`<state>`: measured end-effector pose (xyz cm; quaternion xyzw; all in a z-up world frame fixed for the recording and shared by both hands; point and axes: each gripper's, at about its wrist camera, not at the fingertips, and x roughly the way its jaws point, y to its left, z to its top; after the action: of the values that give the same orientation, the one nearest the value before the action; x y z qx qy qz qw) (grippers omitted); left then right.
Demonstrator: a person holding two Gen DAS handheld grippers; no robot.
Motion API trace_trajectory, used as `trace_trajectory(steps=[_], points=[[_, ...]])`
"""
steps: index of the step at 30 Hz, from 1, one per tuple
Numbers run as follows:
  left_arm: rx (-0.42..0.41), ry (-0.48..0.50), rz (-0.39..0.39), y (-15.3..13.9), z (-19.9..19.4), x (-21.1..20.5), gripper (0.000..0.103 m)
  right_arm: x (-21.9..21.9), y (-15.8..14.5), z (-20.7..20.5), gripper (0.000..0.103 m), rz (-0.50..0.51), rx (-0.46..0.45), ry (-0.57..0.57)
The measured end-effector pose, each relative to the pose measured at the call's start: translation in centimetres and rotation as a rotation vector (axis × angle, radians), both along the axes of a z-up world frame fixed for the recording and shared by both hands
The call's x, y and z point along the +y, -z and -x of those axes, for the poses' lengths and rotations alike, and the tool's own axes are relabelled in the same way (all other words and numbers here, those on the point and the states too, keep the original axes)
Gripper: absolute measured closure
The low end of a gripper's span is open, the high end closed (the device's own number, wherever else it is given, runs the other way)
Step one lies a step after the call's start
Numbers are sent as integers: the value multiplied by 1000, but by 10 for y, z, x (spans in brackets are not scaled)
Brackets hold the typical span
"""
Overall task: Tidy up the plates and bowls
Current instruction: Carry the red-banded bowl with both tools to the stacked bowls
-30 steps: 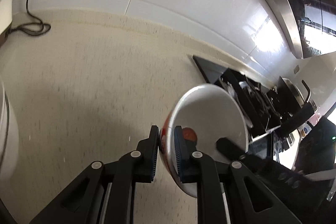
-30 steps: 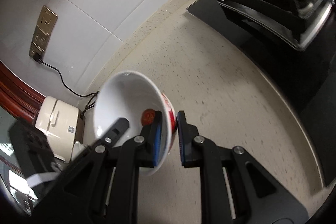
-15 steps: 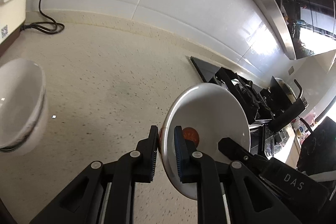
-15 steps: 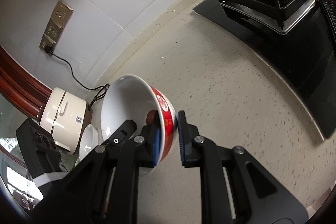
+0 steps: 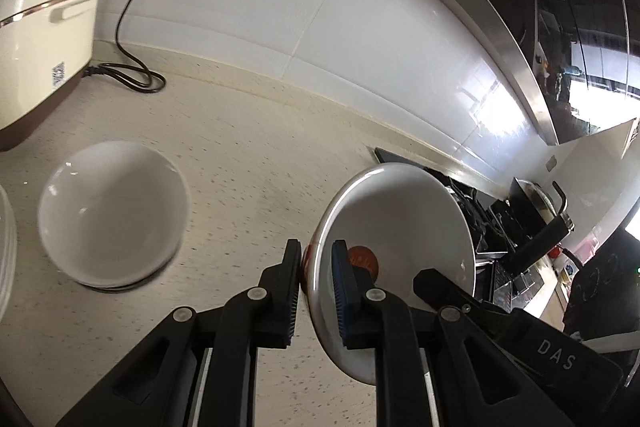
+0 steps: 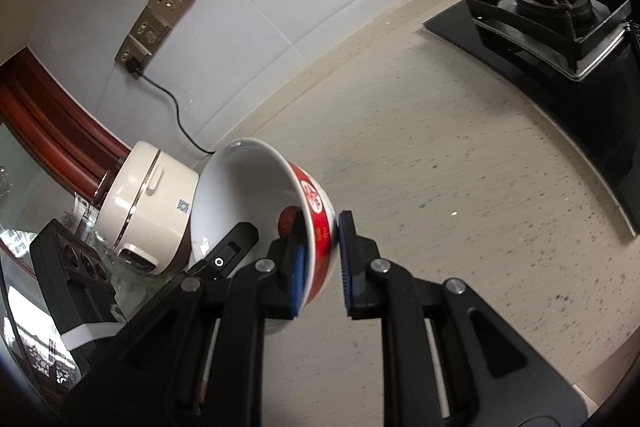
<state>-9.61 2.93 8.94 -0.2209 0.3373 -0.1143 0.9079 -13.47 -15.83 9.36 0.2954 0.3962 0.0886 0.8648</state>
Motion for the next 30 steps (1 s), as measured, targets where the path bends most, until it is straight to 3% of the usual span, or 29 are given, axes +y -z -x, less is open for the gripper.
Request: trace_trajectory(steps=[16,30], points=[[-13,-98,19,-3,19,69,87,72,-18,-16,82,4,-33,-95],[26,-209,76,14,14,137,86,139,1,-38,81,-12,-9,-199]])
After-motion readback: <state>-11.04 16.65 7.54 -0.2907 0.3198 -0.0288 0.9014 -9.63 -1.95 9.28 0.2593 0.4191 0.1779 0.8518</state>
